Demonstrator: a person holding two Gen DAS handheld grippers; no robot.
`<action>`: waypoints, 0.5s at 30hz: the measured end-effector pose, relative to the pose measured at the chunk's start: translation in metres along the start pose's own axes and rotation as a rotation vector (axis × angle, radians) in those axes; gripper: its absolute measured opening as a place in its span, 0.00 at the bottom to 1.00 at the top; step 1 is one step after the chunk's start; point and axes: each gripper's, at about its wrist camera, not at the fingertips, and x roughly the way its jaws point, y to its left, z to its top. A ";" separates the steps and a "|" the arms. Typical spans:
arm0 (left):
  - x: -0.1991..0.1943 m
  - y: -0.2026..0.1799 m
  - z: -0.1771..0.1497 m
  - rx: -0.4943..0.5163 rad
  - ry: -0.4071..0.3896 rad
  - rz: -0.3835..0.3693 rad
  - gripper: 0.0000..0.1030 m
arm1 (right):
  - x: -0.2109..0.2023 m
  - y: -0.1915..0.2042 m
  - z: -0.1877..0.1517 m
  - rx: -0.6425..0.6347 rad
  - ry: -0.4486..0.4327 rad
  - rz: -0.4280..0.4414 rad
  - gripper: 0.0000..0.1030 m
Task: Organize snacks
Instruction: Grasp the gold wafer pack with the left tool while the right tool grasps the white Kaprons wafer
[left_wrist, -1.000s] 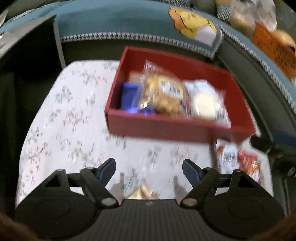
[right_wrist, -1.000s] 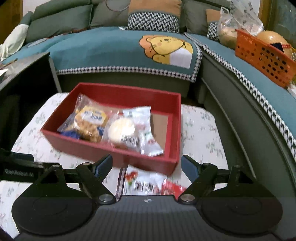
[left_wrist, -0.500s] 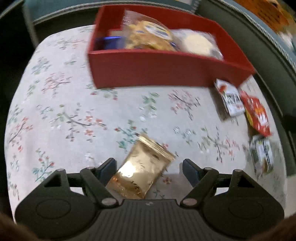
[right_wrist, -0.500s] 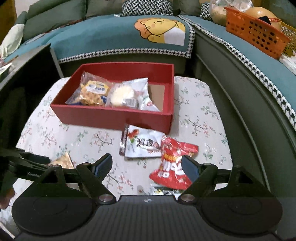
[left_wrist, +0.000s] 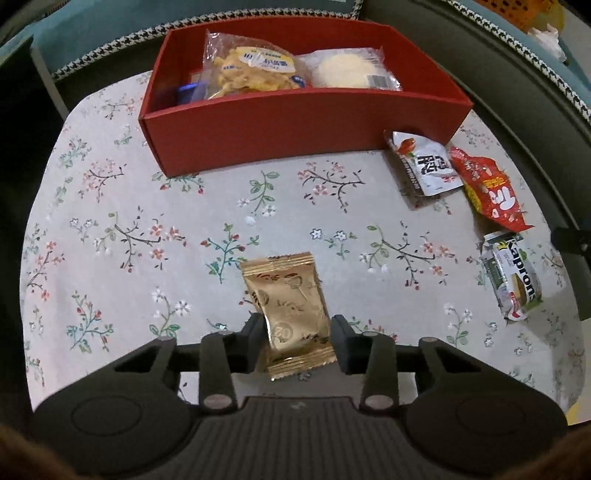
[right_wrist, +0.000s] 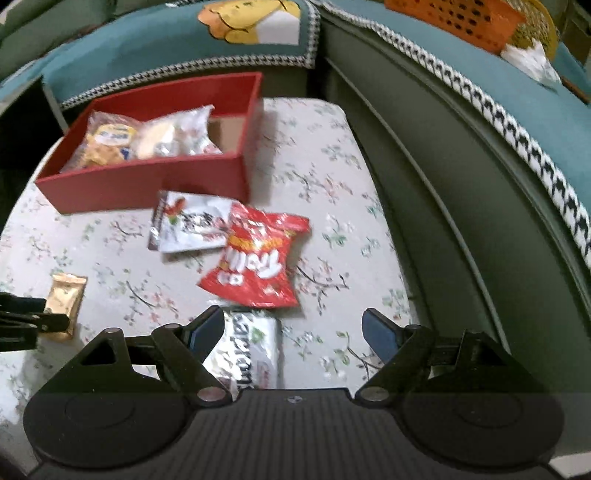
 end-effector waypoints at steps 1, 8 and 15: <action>0.000 -0.001 0.000 -0.003 -0.003 0.010 0.41 | 0.003 -0.001 -0.001 0.003 0.010 0.001 0.84; 0.013 0.009 0.007 -0.066 0.020 0.010 0.51 | 0.032 0.029 -0.007 -0.066 0.108 0.009 0.84; 0.018 0.012 0.010 -0.122 0.015 0.013 0.62 | 0.054 0.051 -0.016 -0.113 0.151 0.001 0.75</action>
